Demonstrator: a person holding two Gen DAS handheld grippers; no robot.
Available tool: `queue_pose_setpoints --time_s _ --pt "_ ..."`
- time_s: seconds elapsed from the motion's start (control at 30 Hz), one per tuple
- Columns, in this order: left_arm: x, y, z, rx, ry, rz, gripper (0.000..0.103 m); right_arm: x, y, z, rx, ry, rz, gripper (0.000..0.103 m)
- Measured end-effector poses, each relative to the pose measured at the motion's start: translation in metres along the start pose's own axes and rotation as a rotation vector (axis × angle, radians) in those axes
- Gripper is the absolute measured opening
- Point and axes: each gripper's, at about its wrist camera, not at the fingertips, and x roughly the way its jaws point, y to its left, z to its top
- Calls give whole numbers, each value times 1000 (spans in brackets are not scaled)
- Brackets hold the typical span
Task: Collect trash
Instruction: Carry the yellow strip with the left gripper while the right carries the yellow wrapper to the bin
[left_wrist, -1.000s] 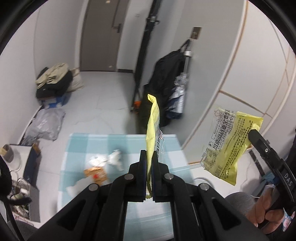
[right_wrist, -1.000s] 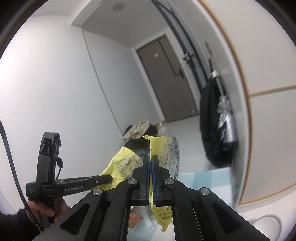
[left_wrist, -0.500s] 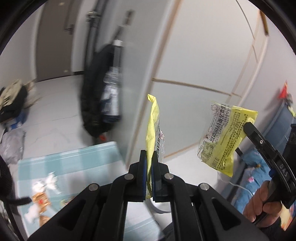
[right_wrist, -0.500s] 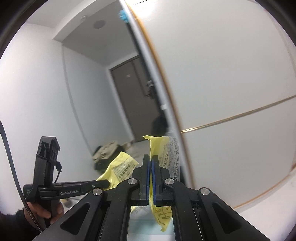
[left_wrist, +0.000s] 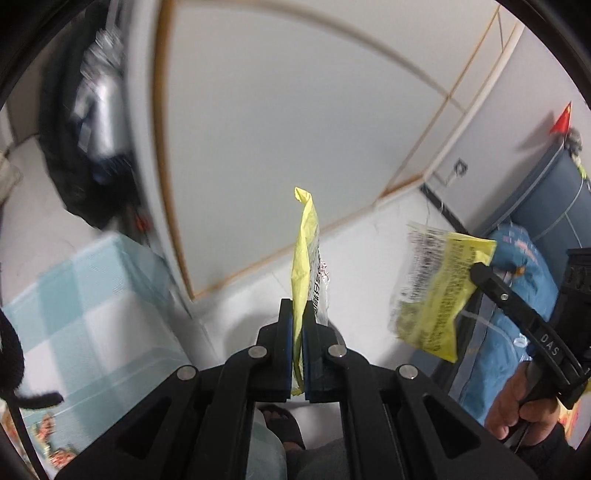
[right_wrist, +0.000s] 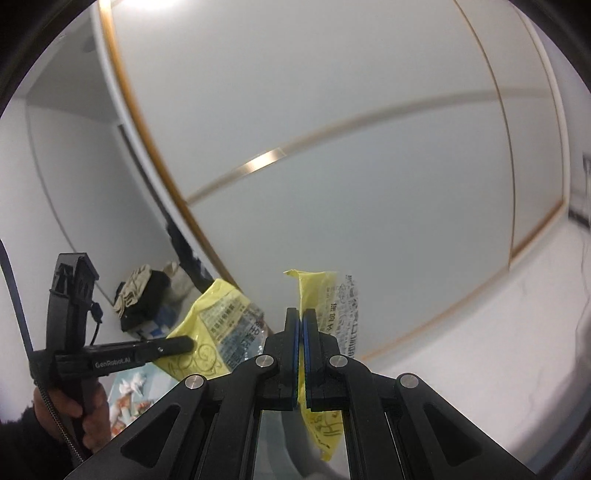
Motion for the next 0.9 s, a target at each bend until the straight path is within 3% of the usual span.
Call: queue_pose_setpoints --time_s 0.17,0.27,0.47,0.57,0.77,0.9 --pt "48 2 -12 1 137 -22 0 46 -41 -34 90 111 -12 1" --pt "68 2 -18 27 197 -17 0 66 -65 -49 171 173 25 1" --pt "97 -2 -20 48 286 -8 0 111 -98 -85 316 291 68 2" --pt "108 -3 -15 35 321 -5 0 130 -112 -108 360 370 43 2" --pt "130 -11 -22 30 390 19 0 150 -138 -131 452 427 63 5" --pt "137 -14 -22 29 414 18 0 162 -148 -137 505 481 24 30"
